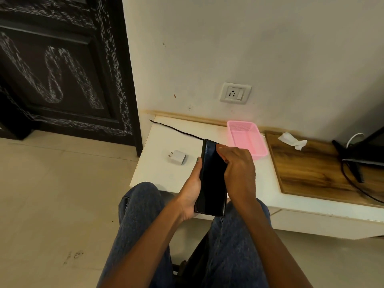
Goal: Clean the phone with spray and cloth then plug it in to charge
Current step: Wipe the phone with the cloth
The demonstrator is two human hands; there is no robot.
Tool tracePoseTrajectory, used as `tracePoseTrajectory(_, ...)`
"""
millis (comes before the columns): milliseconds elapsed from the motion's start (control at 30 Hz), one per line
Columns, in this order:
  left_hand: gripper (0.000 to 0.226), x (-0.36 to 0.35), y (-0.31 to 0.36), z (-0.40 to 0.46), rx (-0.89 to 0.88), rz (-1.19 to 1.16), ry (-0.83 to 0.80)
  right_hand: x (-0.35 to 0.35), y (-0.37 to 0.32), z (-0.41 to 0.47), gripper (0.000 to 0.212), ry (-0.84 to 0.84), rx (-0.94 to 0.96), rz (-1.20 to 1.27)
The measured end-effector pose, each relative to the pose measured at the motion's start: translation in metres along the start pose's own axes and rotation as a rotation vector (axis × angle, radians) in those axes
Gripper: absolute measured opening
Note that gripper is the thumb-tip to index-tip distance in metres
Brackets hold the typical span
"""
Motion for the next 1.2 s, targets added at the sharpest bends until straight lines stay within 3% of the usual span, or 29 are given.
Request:
tracePoseTrajectory(133,0.056,-0.007,0.002,0.001,0.002,-0.005,-0.018,-0.005,-0.005,0.005,0.033,0.003,-0.028,-0.016)
tracePoseTrajectory(300,0.056,0.003,0.009,-0.002,-0.016,-0.016,-0.044,-0.004,-0.015,-0.009,0.037,-0.029,0.105,0.081)
tracePoseTrajectory(433,0.056,-0.001,0.009,-0.004,-0.012,0.004,-0.048,-0.002,-0.006,-0.002,0.037,-0.062,-0.041,0.057)
tracePoseTrajectory(700,0.054,0.002,0.015,-0.004,-0.015,-0.019,-0.029,-0.004,-0.022,-0.009,0.048,-0.132,0.095,0.010)
tracePoseTrajectory(900,0.055,-0.010,0.014,-0.005,-0.005,0.013,-0.035,0.000,-0.019,0.012,0.040,-0.044,-0.015,0.000)
tracePoseTrajectory(1100,0.052,-0.003,0.016,-0.006,-0.028,0.005,-0.032,-0.001,-0.029,0.002,0.045,-0.143,0.089,-0.018)
tracePoseTrajectory(1200,0.053,-0.007,0.015,-0.007,-0.022,0.043,0.002,0.004,-0.021,0.008,0.043,-0.124,0.045,-0.011)
Point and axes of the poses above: each hand's wrist, its own z-axis towards the middle knuckle, its own x-axis out of the back of the hand, y = z × x, the point moved 2 cm from there along z, towards the middle knuckle, and after that the axes turned 15 degrees about x, right-handed, at the moved point
